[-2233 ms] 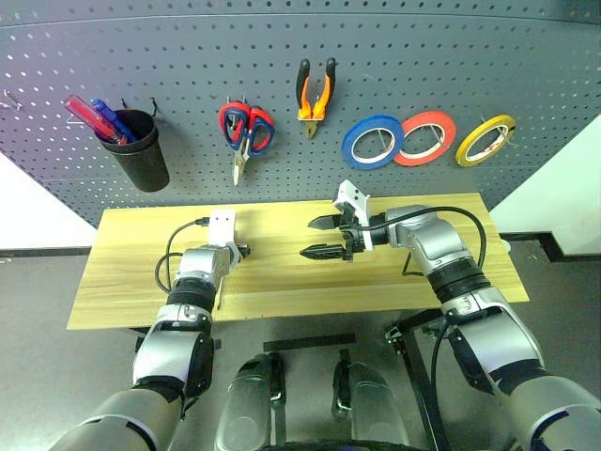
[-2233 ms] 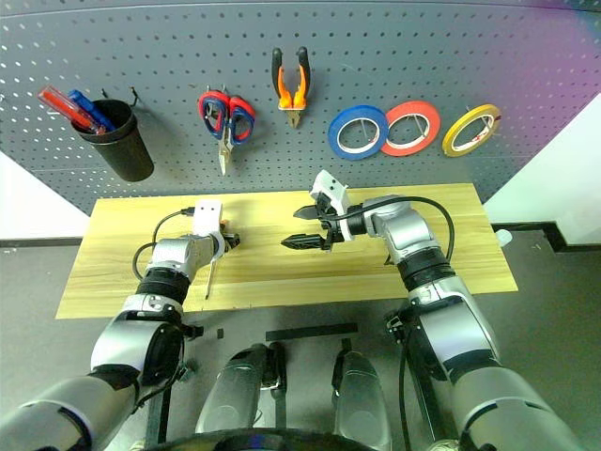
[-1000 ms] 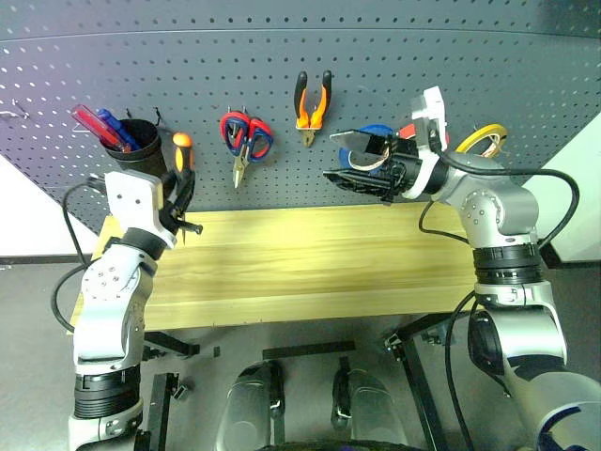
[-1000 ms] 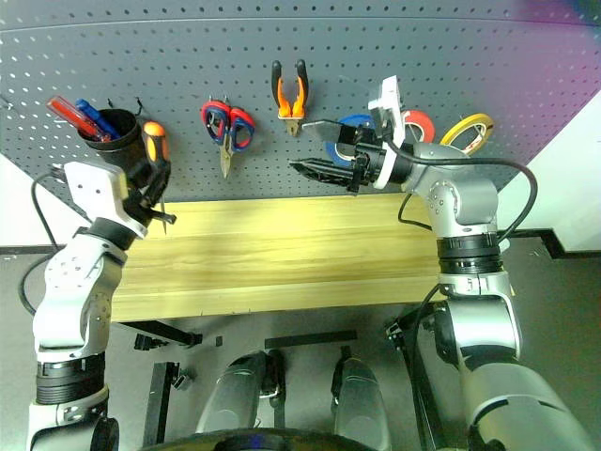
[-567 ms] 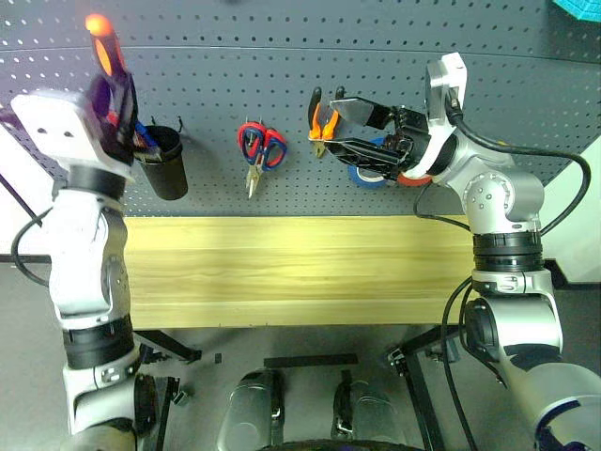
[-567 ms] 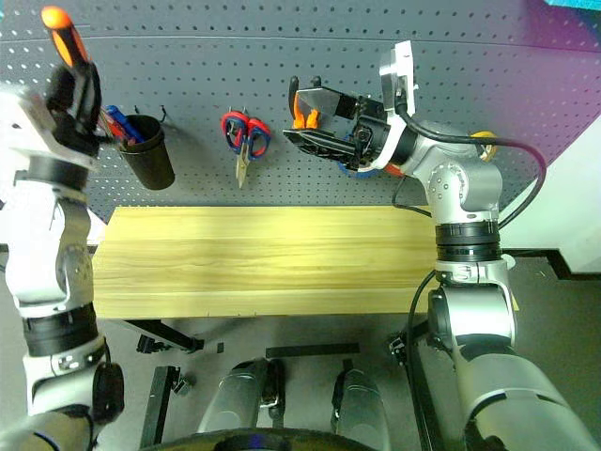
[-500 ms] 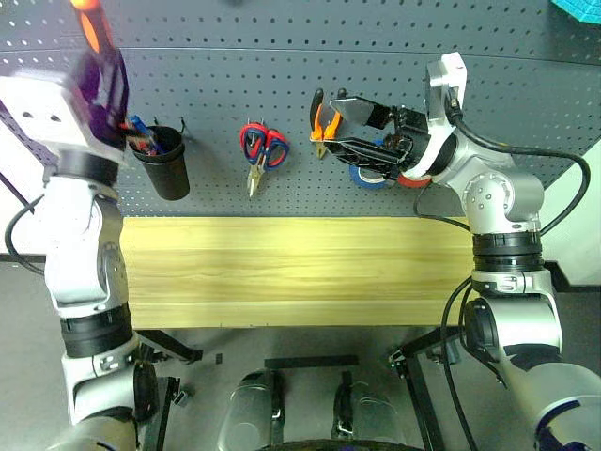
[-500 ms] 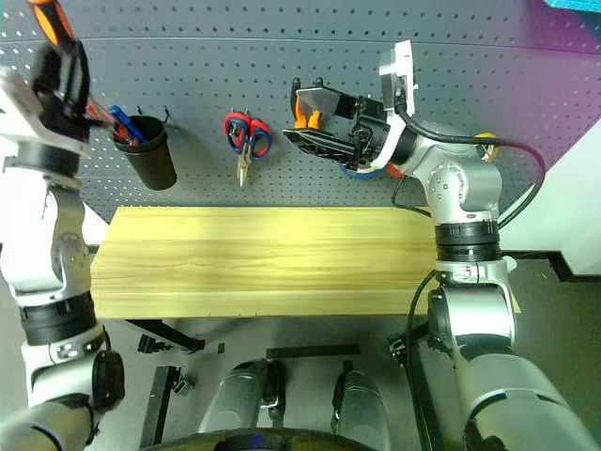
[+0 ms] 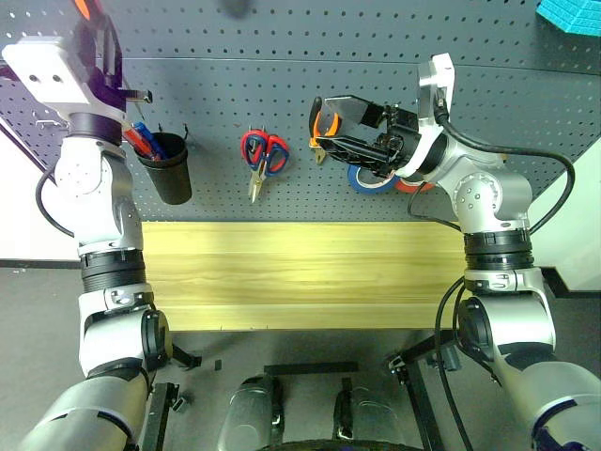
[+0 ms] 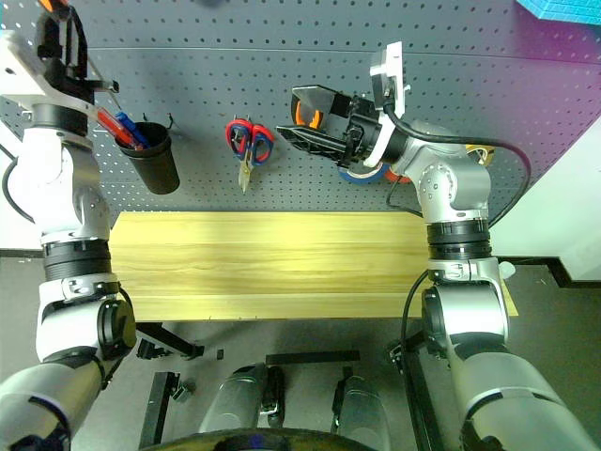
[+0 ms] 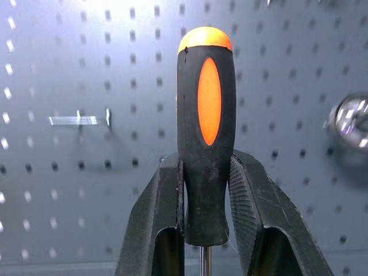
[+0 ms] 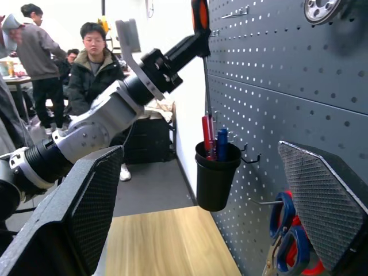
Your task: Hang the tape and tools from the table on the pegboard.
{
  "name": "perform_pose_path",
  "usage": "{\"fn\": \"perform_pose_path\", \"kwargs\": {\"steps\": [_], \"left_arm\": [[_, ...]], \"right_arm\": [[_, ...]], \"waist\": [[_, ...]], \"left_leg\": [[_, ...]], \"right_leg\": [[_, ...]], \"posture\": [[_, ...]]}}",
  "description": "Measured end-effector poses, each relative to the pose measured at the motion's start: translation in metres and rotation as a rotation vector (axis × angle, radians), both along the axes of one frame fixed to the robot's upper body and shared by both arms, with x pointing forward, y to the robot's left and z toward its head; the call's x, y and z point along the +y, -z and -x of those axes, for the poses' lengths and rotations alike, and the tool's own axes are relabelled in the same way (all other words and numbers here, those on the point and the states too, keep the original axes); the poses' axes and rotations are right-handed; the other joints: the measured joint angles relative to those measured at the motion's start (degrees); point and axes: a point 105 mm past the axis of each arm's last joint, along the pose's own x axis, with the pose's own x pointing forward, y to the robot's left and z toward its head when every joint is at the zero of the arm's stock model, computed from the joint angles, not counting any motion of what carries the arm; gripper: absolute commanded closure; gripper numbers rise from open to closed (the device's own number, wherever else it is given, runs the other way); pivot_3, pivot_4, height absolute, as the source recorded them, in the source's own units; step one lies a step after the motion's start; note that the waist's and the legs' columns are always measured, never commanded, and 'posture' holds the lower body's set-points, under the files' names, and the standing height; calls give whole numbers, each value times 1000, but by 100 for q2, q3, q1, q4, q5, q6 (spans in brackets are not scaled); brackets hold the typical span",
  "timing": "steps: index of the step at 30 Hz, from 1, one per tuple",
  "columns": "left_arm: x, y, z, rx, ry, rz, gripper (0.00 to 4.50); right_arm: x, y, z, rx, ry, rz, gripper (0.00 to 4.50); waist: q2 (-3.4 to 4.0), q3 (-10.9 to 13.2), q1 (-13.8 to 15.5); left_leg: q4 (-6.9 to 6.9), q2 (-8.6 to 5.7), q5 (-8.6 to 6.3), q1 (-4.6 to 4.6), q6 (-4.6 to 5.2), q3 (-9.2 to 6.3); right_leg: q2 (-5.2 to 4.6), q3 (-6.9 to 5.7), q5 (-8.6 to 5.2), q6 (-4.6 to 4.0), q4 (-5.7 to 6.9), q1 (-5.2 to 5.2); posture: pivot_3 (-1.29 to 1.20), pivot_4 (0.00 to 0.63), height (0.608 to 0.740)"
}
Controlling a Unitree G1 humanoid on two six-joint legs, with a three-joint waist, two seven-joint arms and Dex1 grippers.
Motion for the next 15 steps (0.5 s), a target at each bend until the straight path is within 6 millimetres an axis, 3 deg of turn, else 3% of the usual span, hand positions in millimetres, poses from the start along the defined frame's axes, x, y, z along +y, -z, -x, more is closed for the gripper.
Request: {"fn": "perform_pose_path", "kwargs": {"steps": [6, 9, 12, 15], "left_arm": [[3, 24, -15, 97, -27, 4, 3788], [12, 49, -24, 183, -75, 22, 3788], [15, 77, -31, 270, -89, 46, 2867], [8, 81, -32, 273, -74, 29, 1854]], "right_arm": [[-4, 1, 0, -8, 27, 14, 0], [-6, 3, 0, -5, 42, 18, 0], [-8, 3, 0, -11, 55, 25, 0], [-8, 3, 1, -16, 61, 28, 0]], "waist": [[-1, -1, -25], [1, -10, -82], [-2, -11, -149], [-2, -12, -161]], "left_leg": [[6, 0, 1, 1, 1, 0], [8, 0, 1, 1, 2, -3], [11, 0, 1, 1, 3, -3], [10, 1, 1, 1, 3, -8]], "right_leg": [[0, 0, 0, 0, 6, 0], [0, 0, 0, 0, 9, 1], [-1, 0, 0, 0, 10, 1], [-1, 0, 0, 0, 11, 0]], "posture": [[125, 10, 740], [124, 12, 740], [121, 13, 740], [125, 13, 740]]}}
